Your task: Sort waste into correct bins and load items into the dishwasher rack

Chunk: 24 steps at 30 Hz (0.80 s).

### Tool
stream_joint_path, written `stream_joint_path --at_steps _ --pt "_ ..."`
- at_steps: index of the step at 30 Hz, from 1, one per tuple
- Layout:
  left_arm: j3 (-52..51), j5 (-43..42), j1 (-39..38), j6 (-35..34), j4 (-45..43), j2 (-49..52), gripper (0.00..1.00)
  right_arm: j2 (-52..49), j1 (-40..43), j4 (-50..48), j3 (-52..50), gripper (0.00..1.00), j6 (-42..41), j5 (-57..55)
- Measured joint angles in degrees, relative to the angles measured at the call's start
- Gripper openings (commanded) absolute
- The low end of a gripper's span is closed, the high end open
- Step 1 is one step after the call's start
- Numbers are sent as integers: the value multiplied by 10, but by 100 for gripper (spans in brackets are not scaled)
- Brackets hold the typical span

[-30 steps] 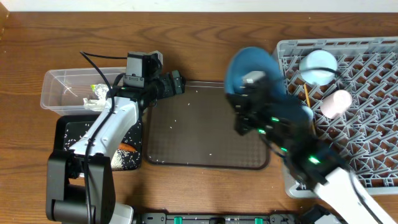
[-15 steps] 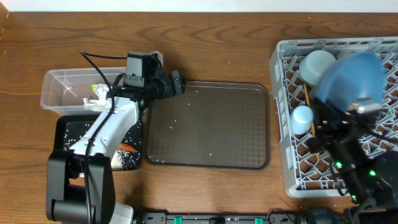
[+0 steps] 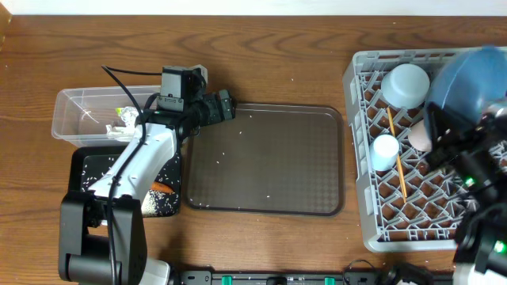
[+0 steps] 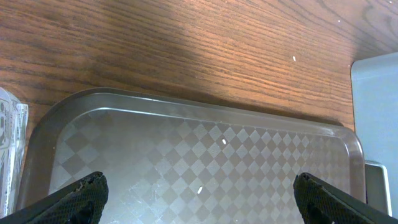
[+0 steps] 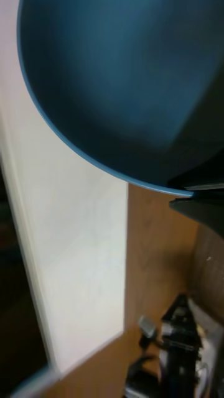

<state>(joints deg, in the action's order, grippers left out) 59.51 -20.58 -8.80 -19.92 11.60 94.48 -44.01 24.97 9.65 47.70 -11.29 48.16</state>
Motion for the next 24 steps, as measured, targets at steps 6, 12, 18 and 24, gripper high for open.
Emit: stream_joint_path --at_steps 6,12,18,24 --pt "0 1 0 0 0 0 98 -134 124 -229 -1 1 -125 232" --pt "0 0 0 0 0 0 98 -263 175 -263 0 1 -240 337" --pt "0 0 0 0 0 0 98 -350 205 -264 -1 1 -250 362" --pt "0 0 0 0 0 0 98 -383 230 -268 -1 1 -232 356"
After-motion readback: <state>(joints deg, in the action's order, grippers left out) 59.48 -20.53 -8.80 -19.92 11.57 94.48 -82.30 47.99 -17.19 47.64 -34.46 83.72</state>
